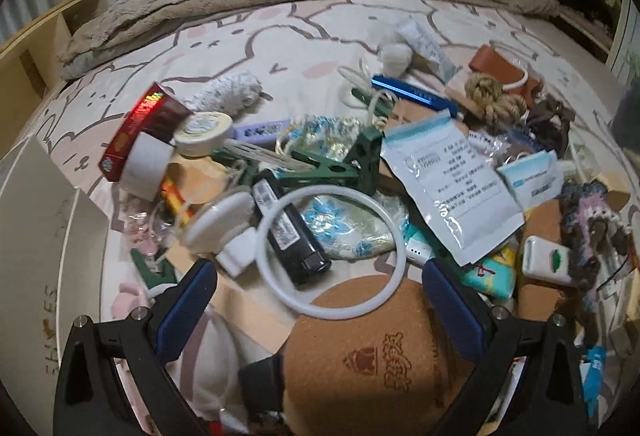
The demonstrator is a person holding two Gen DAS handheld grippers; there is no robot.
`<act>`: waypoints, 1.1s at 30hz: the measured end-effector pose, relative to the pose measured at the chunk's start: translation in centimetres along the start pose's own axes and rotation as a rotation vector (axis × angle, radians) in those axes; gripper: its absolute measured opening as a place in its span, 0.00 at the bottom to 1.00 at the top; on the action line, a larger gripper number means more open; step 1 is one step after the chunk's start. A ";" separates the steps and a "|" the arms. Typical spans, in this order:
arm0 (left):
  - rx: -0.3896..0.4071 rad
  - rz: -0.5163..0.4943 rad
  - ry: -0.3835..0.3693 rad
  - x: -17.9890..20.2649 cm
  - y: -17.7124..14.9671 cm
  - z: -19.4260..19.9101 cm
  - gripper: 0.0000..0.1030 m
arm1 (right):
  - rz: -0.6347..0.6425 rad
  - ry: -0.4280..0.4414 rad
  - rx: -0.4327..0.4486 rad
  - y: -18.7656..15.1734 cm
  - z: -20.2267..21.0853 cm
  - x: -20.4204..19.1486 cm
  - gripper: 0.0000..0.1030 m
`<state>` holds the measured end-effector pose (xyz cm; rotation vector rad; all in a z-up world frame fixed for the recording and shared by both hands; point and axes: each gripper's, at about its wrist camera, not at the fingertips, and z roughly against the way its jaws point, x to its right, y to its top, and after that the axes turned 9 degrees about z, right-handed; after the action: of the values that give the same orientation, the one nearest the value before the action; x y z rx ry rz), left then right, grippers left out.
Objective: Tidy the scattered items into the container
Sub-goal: 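Lower both tools over the pile toward the crocheted pink-purple hair band, then grasp the crocheted hair band with the right tool while the left tool hovers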
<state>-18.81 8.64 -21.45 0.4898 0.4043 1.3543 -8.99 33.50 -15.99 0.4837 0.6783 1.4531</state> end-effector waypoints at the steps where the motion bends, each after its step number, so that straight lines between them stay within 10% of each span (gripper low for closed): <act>1: -0.008 -0.001 0.005 0.0 0.0 -0.3 1.00 | -0.002 -0.009 -0.006 -0.1 -0.1 0.2 1.00; 13: -0.013 -0.031 0.055 0.6 0.4 -1.7 1.00 | -0.173 -0.038 -0.039 -0.3 0.4 3.6 1.00; 21: 0.007 0.000 0.053 -0.3 0.4 -1.1 0.81 | -0.213 0.034 -0.062 -0.6 -0.3 3.9 1.00; 33: 0.111 0.067 -0.021 -1.9 0.7 3.3 0.81 | -0.086 0.044 -0.116 -1.0 -1.6 2.0 0.71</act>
<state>-17.99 6.50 -18.33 0.6139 0.4511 1.3956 -9.40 35.22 -18.11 0.3299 0.6385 1.4169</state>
